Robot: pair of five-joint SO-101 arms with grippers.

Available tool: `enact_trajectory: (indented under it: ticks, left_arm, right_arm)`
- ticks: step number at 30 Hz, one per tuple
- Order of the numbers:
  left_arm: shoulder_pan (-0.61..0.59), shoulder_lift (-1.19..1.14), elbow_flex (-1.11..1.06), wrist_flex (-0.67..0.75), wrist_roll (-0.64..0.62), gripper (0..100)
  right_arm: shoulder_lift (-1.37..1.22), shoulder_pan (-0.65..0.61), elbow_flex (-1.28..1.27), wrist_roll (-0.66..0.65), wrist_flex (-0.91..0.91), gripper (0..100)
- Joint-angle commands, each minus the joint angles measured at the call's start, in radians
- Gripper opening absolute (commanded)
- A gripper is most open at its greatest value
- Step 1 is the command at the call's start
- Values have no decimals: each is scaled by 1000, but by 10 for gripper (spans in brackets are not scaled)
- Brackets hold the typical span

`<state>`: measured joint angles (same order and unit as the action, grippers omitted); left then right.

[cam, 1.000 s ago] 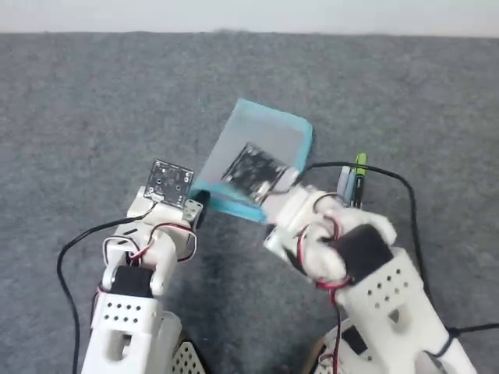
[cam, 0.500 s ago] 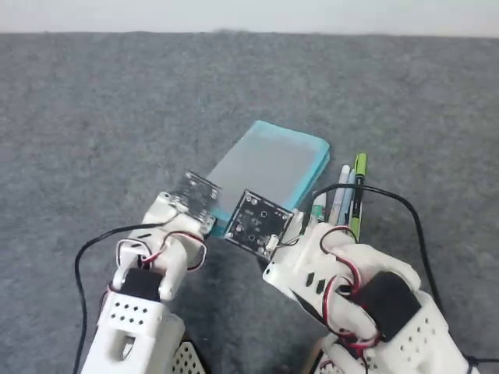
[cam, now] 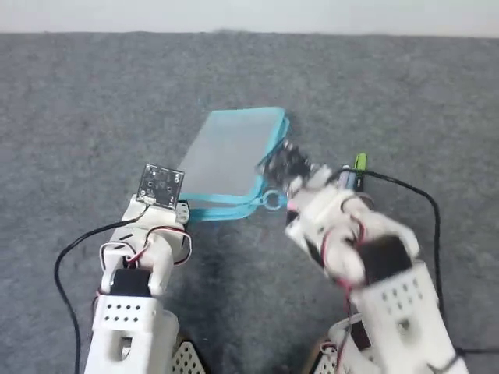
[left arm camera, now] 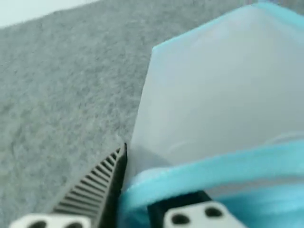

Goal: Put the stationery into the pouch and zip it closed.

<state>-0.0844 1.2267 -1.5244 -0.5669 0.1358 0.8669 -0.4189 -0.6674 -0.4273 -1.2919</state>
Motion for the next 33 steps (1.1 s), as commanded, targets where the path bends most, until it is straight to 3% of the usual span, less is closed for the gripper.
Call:
enact_trajectory:
  ticks: [1, 11, 15, 18, 22, 26, 33]
  left_arm:
    - [-43, -2, 41, 31, -20, 10]
    - [-101, -5, 39, 34, -55, 10]
    - [-101, -5, 39, 32, -55, 11]
    - [-103, -5, 39, 32, -55, 11]
    - [-103, -5, 39, 32, -55, 11]
    - [-103, -3, 39, 32, -55, 11]
    - [-103, -3, 39, 32, -55, 11]
  right_arm:
    - [-140, 108, 14, 6, 90, 6]
    - [-298, 151, 107, 133, 48, 18]
    - [-306, 156, 101, 140, -85, 173]
    - [-300, 156, 43, 63, -131, 271]
    - [-265, 173, -26, 49, -108, 277]
    - [-297, 286, -25, 167, 7, 277]
    - [-581, 352, 29, 216, 145, 232]
